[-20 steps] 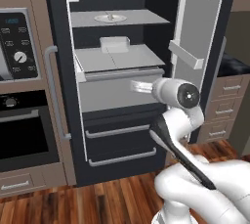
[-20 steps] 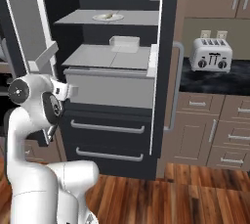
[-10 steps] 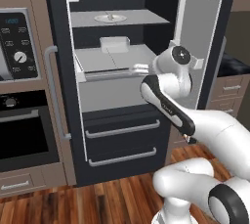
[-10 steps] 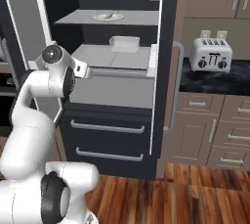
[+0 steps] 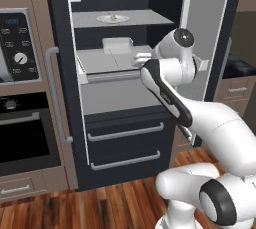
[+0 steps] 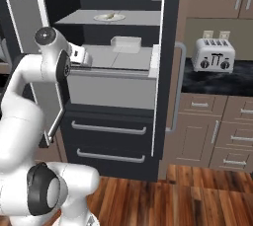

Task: Retrieve the fish from the fridge and place it on the saucepan with marinade on the stove.

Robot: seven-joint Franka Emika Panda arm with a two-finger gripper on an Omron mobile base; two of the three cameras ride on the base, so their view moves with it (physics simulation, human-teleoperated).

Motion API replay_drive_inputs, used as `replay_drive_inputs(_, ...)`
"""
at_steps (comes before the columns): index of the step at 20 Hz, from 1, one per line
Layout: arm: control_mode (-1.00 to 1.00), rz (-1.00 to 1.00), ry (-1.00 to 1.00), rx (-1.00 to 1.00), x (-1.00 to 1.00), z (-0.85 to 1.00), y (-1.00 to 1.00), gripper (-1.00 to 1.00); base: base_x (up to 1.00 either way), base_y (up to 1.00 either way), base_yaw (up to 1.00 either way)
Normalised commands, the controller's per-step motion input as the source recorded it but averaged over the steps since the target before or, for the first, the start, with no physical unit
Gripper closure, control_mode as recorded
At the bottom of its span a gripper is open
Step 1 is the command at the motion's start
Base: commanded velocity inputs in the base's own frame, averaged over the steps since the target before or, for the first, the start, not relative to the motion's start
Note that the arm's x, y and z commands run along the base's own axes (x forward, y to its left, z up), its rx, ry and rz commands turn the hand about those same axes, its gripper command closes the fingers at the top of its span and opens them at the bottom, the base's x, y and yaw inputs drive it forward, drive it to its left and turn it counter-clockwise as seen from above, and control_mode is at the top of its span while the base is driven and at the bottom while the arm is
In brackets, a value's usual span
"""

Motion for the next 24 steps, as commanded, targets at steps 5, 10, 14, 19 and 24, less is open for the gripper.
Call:
replay_drive_inputs(5,-1.0,0.1,-0.31,-0.04,-0.37,-0.13,-0.49,-1.0,0.0,0.0,0.0)
replay_drive_inputs(10,-1.0,0.1,-0.31,-0.02,-0.9,-0.08,-0.08,-1.0,0.0,0.0,0.0)
replay_drive_inputs(14,-1.0,0.02,-0.1,0.0,-0.66,0.01,0.0,-1.0,0.0,0.0,0.0)
replay_drive_inputs(19,-1.0,0.0,0.0,0.0,-0.35,0.0,0.0,-1.0,0.0,0.0,0.0)
replay_drive_inputs(24,-1.0,-0.03,0.0,0.0,-0.09,0.0,0.0,-1.0,0.0,0.0,0.0)
